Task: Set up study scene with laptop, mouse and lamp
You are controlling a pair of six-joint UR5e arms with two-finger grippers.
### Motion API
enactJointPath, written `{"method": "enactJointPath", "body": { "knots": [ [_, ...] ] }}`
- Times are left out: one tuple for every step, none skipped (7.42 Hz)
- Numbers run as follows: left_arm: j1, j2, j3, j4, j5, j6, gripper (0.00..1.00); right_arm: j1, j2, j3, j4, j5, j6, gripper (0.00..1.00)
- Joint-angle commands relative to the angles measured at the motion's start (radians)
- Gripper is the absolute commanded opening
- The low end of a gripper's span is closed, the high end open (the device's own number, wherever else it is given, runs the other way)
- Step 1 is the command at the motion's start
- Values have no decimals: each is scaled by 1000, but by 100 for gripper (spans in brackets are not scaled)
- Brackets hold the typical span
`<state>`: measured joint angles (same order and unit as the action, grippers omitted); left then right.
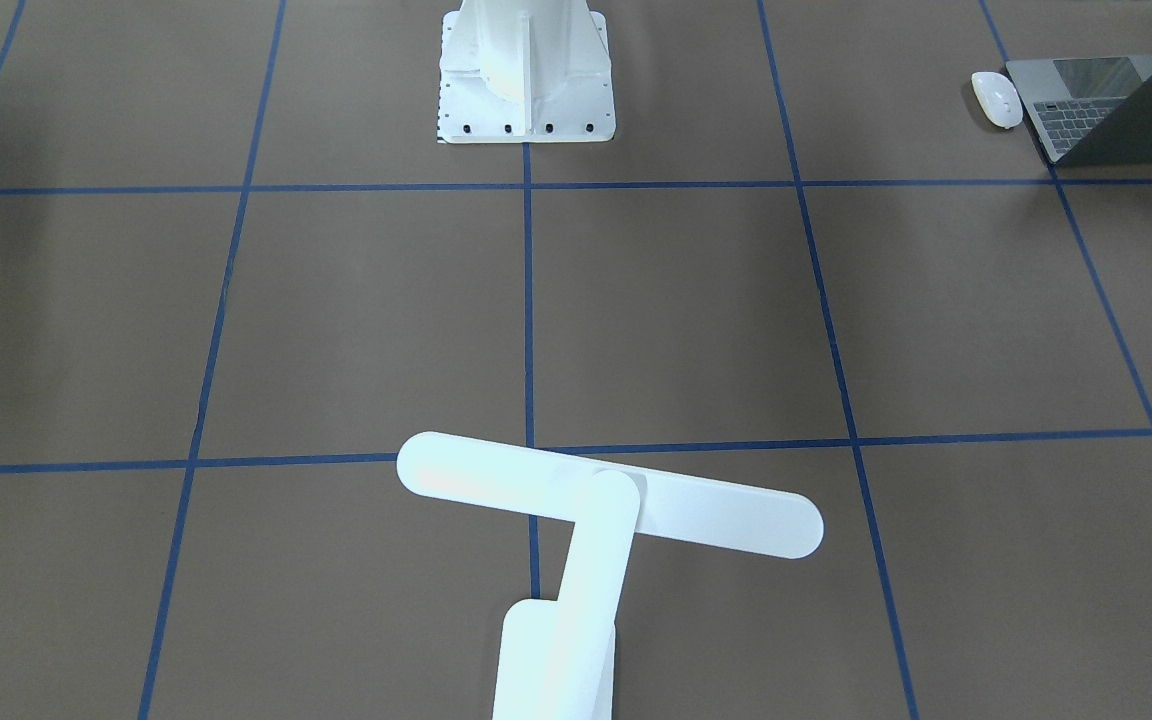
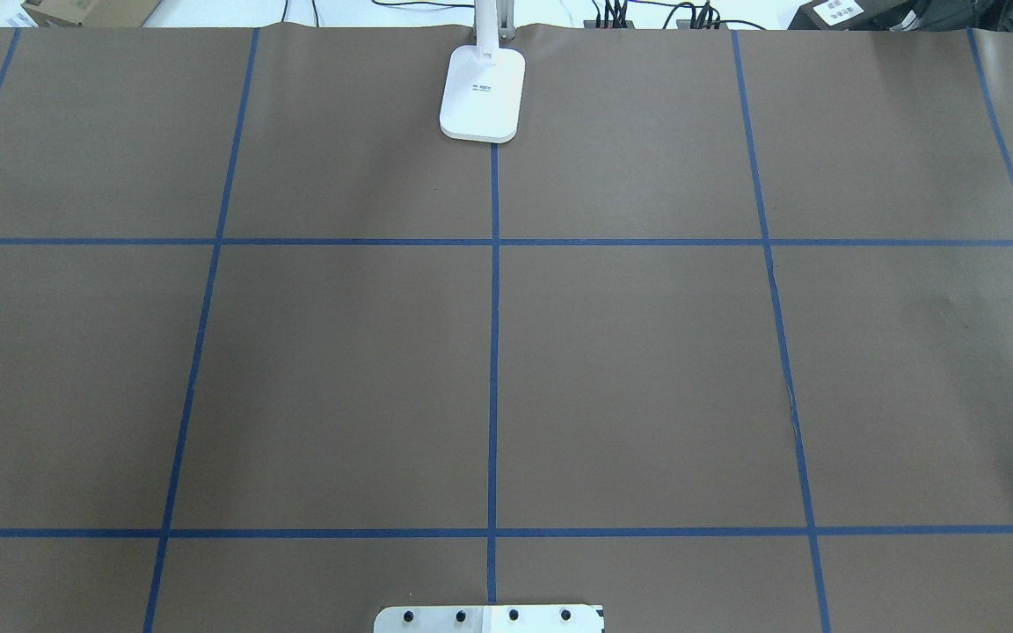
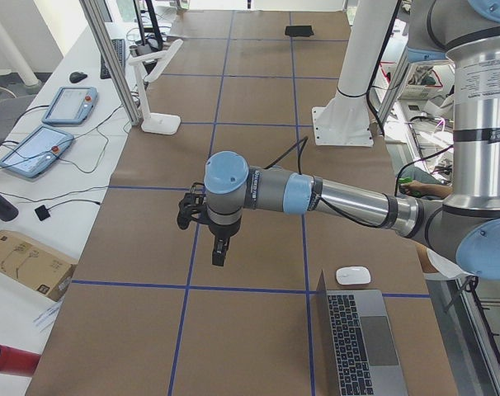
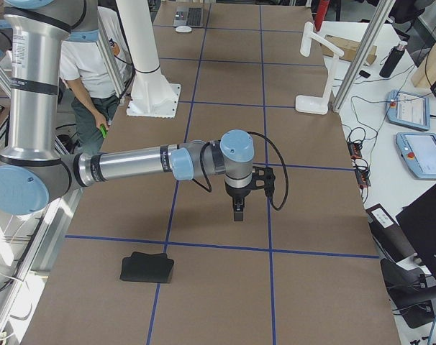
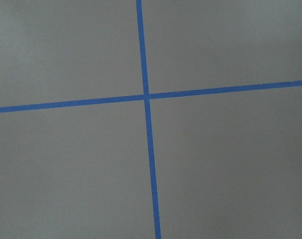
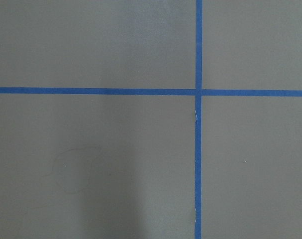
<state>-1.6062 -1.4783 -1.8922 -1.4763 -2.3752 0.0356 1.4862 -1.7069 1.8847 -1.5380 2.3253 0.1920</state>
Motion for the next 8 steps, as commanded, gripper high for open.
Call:
{"method": "enactJointPath", "body": {
  "knots": [
    [0,13,-4,5,-7,-2,100,5,-14,8,1,0,0,99],
    [0,13,1,10,-7,-2,100,3,-13,2,2,-1,0,99],
    [0,29,1,10,-6,-5,100,3,-16,10,2,3,-5,99],
    [0,59,1,-1,-6,-5,100,2,-14,7,2,11,-3,99],
    [0,68,-1,2,-4,-6,100,2,-13,8,2,31,-3,99],
    [-1,87,-1,2,-6,-16,100,2,-13,8,2,37,-2,99],
    [-1,96,-2,2,-6,-60,100,2,-13,7,4,77,-9,99],
    [-6,117,-11,2,-6,-145,100,2,-13,7,2,88,-11,99]
  ]
}}
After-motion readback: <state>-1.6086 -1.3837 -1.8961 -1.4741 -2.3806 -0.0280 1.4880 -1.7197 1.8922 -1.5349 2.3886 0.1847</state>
